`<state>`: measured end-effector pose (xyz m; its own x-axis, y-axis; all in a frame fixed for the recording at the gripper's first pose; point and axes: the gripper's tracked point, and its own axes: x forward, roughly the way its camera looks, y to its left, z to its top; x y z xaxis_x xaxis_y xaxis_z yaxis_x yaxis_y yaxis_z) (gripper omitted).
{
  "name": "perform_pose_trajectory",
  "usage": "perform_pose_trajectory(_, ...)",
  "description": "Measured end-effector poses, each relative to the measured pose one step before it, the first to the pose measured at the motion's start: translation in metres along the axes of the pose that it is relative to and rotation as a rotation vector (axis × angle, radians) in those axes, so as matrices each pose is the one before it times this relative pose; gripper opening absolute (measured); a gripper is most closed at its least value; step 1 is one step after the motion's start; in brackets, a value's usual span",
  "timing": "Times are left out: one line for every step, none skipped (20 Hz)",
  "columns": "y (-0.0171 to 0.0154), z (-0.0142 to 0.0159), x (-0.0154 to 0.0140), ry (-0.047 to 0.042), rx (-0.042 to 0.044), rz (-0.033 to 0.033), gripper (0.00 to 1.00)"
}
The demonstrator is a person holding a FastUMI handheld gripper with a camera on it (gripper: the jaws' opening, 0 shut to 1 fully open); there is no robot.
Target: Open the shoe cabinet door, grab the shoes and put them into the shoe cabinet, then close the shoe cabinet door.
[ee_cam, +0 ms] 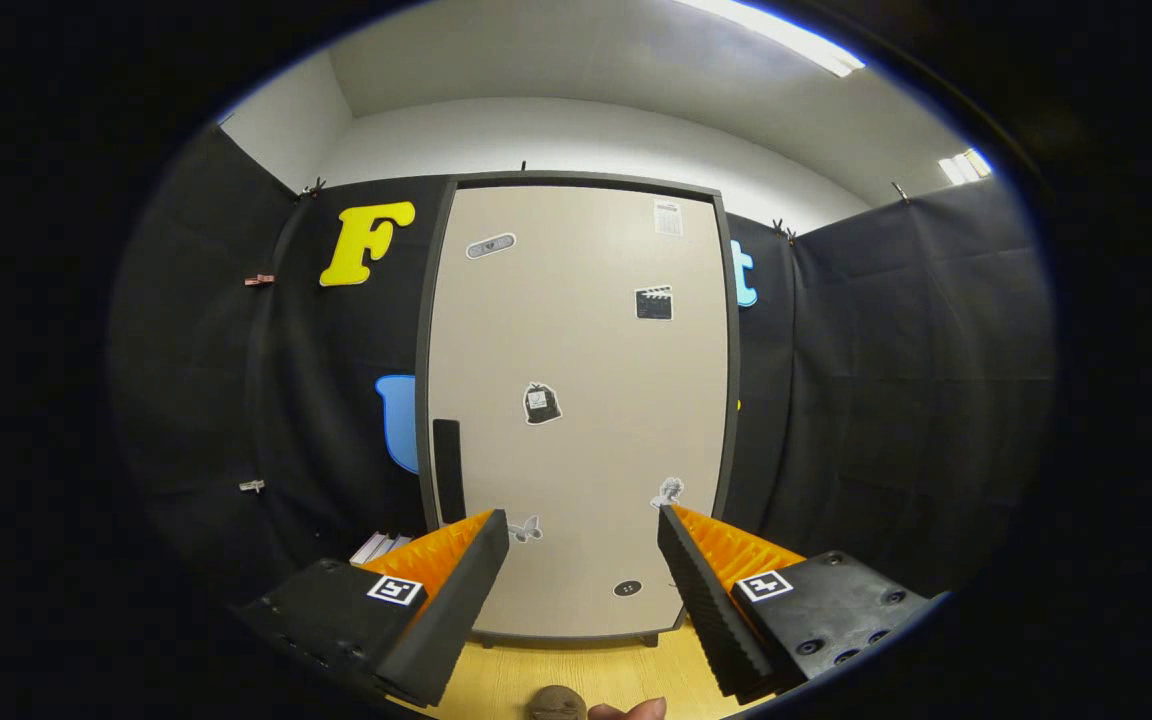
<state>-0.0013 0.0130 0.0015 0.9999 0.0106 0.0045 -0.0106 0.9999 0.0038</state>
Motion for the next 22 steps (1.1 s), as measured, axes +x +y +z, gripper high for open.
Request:
perform_pose_trajectory(0.00144,-0.00114,0.00002,0.00218,0.0006,0.00204,0.98)
perform_pose_trajectory(0.00192,-0.00099,-0.00007,0.00249,0.00245,0.00412,0.98)
perform_pose_trajectory(0.00358,-0.00047,0.00155,0.00159,0.00152,0.00158,0.97)
perform_pose_trajectory(0.0015,-0.00068,0.00179,0.00059,-0.00175,0.00088,0.98)
perform_pose_trajectory(0.00319,0.00043,0.00117,0.00024,-0.00158,0.00238,0.97)
perform_pose_trajectory(0.00526,0.00001,0.00268,0.00082,0.00001,0.00567,0.98)
perform_pose_trajectory(0.00617,0.00051,0.00367,-0.00102,0.00053,0.00944,0.98)
perform_pose_trajectory(0.00608,0.00132,0.00445,-0.0017,0.00139,0.00428,0.98)
perform_pose_trajectory(0.00497,0.0014,0.00357,-0.00296,0.00329,0.00398,0.98)
perform_pose_trajectory(0.00758,0.00212,0.00489,-0.00373,0.00728,0.00545,0.98)
perform_pose_trajectory(0.00838,0.00188,0.00538,-0.00415,0.00952,0.00746,0.98)
perform_pose_trajectory(0.00806,0.00238,0.0061,-0.00683,0.00682,0.00706,0.98)
perform_pose_trajectory(0.00705,0.00193,0.00684,-0.00681,0.00263,0.00232,0.98)
perform_pose_trajectory(0.00577,0.00031,0.00754,-0.00495,-0.00131,0.00083,0.97)
perform_pose_trajectory(0.00781,-0.00107,0.00714,-0.0013,-0.00145,0.00333,0.97)
perform_pose_trajectory(0.00794,-0.00353,0.00757,0.00407,-0.00202,0.00637,0.97)
perform_pose_trajectory(0.00631,-0.00395,0.00852,0.00557,-0.00201,0.00339,0.98)
perform_pose_trajectory(0.00547,-0.00435,0.00849,0.00533,-0.00089,0.00201,0.98)
perform_pose_trajectory(0.00434,-0.00348,0.00991,0.00347,-0.00094,-0.00071,0.98)
perform_pose_trajectory(0.00377,-0.00587,0.01141,0.00689,0.00047,-0.00158,0.97)
perform_pose_trajectory(0.00331,-0.00506,0.00823,0.00592,0.00343,0.00337,0.98)
perform_pose_trajectory(0.00378,-0.00676,0.0112,0.01111,0.00379,0.00194,0.97)
